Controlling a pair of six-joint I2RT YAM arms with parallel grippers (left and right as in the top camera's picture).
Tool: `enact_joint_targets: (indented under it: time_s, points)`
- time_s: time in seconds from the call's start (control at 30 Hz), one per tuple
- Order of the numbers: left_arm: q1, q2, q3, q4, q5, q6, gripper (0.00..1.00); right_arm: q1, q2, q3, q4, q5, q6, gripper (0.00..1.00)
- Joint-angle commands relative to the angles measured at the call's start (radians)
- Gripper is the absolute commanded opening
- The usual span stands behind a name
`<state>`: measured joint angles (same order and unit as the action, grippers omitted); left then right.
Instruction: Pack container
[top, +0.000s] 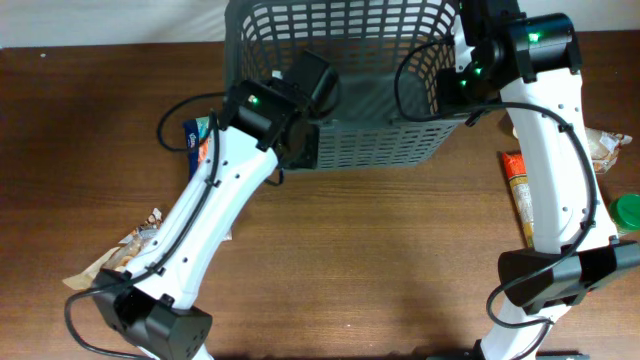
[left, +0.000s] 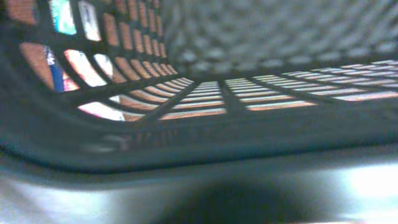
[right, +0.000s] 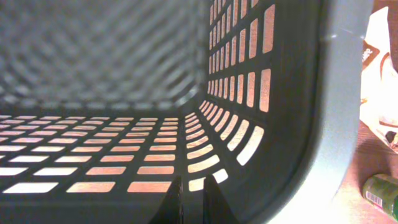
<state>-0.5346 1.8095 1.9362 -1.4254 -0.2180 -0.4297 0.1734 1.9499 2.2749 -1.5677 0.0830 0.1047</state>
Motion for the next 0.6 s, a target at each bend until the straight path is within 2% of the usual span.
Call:
enact_joint_targets:
  time_s: [0.0, 0.3, 0.57]
  points:
    - [0.027, -0.012, -0.008, 0.0, -0.026, 0.021, 0.02, -0.003, -0.002, 0.013, -0.016, -0.013, 0.0, 0.04]
    - [0.034, -0.075, -0.007, 0.02, -0.025, 0.043, 0.02, -0.003, -0.008, 0.049, -0.009, -0.03, 0.0, 0.04]
    - [0.031, -0.272, -0.007, 0.01, -0.034, 0.066, 0.02, -0.008, -0.054, 0.365, -0.099, -0.04, 0.005, 0.04]
